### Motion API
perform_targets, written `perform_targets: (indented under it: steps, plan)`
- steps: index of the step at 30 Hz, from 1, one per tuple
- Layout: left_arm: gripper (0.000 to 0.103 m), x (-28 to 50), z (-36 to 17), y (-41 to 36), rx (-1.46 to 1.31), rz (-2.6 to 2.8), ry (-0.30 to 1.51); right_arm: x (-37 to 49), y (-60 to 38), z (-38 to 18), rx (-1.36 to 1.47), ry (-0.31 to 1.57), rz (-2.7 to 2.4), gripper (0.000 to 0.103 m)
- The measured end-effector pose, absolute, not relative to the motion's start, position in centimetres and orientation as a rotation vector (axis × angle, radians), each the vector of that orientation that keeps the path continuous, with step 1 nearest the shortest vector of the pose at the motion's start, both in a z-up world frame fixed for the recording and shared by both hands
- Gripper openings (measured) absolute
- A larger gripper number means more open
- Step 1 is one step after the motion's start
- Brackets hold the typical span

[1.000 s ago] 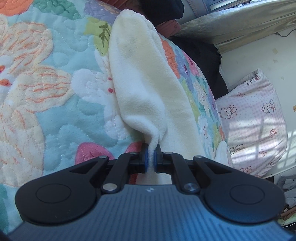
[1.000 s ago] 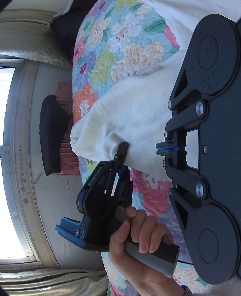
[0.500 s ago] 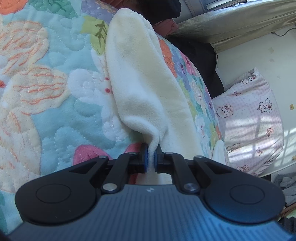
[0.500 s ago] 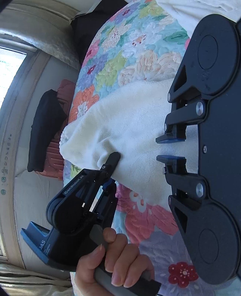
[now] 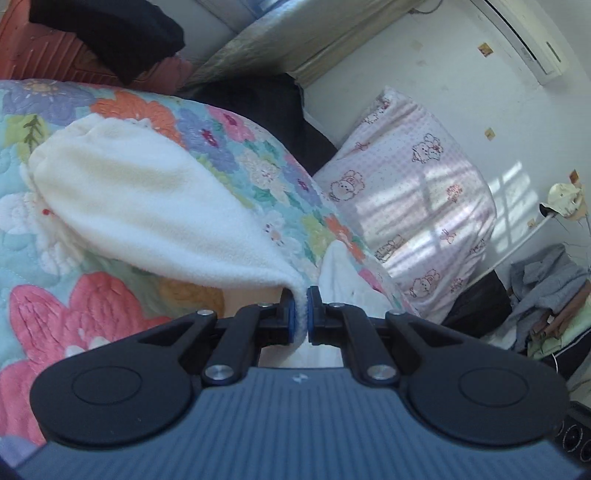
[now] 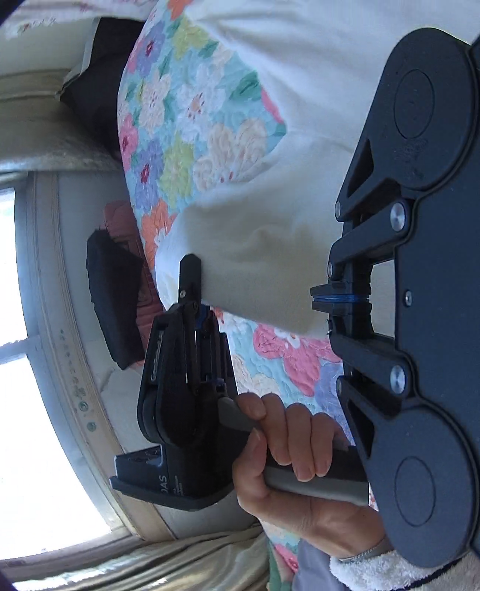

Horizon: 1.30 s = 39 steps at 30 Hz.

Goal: Fold clothes

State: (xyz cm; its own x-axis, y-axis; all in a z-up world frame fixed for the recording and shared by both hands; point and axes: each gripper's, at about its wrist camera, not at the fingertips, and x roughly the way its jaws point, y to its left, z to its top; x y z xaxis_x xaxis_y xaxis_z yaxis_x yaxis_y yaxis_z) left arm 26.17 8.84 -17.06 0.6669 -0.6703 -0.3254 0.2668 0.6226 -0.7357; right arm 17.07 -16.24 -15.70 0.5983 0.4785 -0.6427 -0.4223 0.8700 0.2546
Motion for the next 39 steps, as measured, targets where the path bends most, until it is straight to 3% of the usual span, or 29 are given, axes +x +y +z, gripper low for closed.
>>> perform_targets:
  steps: [3,9,10,12,14,16,19,20,22,27,29,35,39]
  plan:
    - [0.006,23.9,-14.8,5.3,-0.701,-0.716,0.626,12.8,-21.5,-14.4,0.241,0.786,0.412,0.009]
    - [0.006,15.6,-12.6,-2.9,-0.551,-0.944,0.655,4.7,-29.8,-14.2,0.359,0.796,0.2,0.012]
    - [0.006,14.3,-13.1,-4.6,-0.515,-0.971,0.685,3.7,-30.6,-14.4,0.363,0.801,0.165,0.016]
    - [0.007,12.3,-14.8,-7.9,-0.424,-0.991,0.782,1.5,-32.6,-15.1,0.374,0.805,0.05,0.038]
    - [0.008,11.2,-16.9,-10.8,-0.294,-0.935,0.918,0.1,-33.5,-15.9,0.301,0.82,-0.08,0.038]
    - [0.02,10.0,-18.8,-12.8,-0.087,-0.805,1.022,-0.7,-34.1,-16.4,0.256,0.829,-0.142,0.038]
    - [0.022,7.7,-19.2,-12.8,0.069,-0.755,0.954,-1.4,-34.8,-16.3,0.309,0.785,-0.093,0.038]
    - [0.025,7.4,-18.5,-12.0,0.028,-0.777,0.925,-1.6,-34.9,-16.2,0.337,0.763,-0.061,0.04]
    - [0.043,7.1,-17.1,-10.2,-0.062,-0.812,0.86,-1.6,-34.9,-15.8,0.377,0.703,0.018,0.044]
    - [0.049,9.2,-15.9,-5.1,-0.343,-0.756,0.801,0.7,-31.6,-16.0,0.354,0.701,0.113,0.046]
    - [0.058,11.0,-16.8,-3.4,-0.393,-0.642,0.859,1.2,-30.1,-16.2,0.321,0.718,0.135,0.051]
    - [0.058,14.8,-19.9,-0.5,-0.63,-0.552,0.936,1.3,-27.7,-18.1,0.209,0.781,0.158,0.055]
    - [0.054,17.0,-19.0,-4.5,-0.442,-0.516,0.968,1.3,-27.9,-19.1,0.225,0.8,0.164,0.055]
